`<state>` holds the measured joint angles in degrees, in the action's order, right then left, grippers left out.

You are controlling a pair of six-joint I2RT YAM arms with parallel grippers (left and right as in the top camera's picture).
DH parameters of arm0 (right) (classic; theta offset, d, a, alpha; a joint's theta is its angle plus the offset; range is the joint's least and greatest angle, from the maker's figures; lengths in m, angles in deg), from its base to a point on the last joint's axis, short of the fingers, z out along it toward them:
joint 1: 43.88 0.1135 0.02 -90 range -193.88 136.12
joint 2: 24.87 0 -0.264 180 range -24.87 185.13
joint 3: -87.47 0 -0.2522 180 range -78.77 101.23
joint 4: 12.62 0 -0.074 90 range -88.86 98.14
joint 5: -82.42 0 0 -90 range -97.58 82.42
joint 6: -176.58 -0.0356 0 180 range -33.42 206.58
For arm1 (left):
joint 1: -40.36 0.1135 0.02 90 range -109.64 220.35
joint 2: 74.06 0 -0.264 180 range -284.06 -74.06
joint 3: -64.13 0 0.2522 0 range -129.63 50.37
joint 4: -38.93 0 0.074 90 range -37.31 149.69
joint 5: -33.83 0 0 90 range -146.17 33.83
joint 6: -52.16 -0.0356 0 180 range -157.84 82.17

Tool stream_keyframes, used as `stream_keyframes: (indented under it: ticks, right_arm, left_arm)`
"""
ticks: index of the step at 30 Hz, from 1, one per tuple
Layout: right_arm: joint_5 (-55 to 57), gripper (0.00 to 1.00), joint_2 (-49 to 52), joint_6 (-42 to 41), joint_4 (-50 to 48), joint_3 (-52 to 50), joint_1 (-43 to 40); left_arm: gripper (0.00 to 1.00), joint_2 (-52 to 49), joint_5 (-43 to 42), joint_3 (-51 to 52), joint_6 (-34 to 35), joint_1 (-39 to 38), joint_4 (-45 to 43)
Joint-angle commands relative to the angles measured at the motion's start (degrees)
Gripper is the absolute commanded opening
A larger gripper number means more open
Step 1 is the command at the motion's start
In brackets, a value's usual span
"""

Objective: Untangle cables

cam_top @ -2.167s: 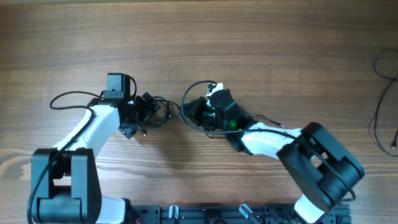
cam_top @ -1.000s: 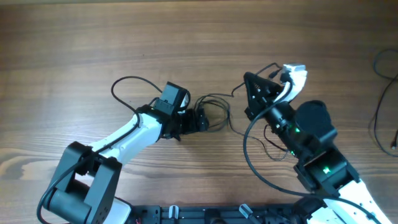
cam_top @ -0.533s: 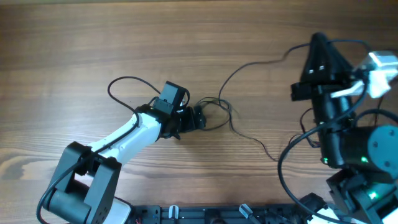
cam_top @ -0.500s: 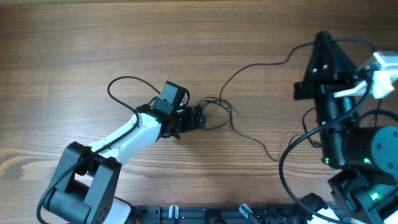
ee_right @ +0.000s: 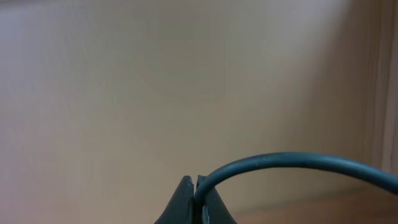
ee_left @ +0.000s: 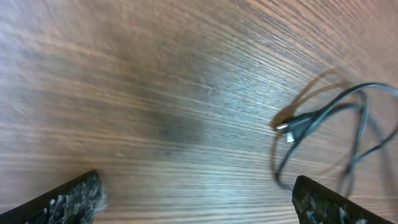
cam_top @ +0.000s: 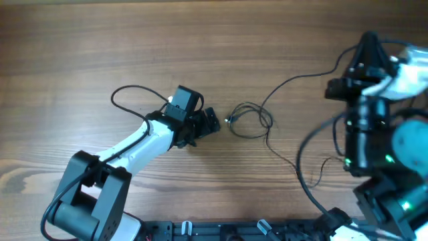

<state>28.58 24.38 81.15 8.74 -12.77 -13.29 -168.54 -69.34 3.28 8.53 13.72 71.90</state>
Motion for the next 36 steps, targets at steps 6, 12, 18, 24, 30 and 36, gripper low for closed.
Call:
stream_keyframes:
  ticks: [6,12,18,24,30,36]
  right_arm:
    - [0.87,0.04,9.25,-5.75,3.48,0.92,0.09]
    - [0.87,0.04,10.29,-11.74,7.21,0.92,0.09]
    - [0.87,0.05,10.01,-11.74,11.39,0.92,0.09]
    - [3.56,0.04,9.99,-11.67,14.80,0.92,0.07]
    - [9.46,0.04,9.73,-11.74,19.30,0.92,-2.84]
    - [7.23,0.04,8.87,-14.49,20.39,0.92,-7.23]
  left_arm:
    - [0.86,-2.29,-5.29,1.11,14.16,-8.76,-8.76]
    - [0.70,-2.29,4.81,1.11,14.12,-11.63,-12.74]
    - [0.67,-2.36,12.70,1.14,14.08,-14.01,-13.92]
    - [0.57,-5.73,16.83,1.14,13.86,-16.33,-17.40]
    - [0.58,-11.04,21.57,1.14,12.96,-17.53,-20.33]
    - [0.52,-11.63,27.93,1.14,-1.79,-17.53,-21.46]
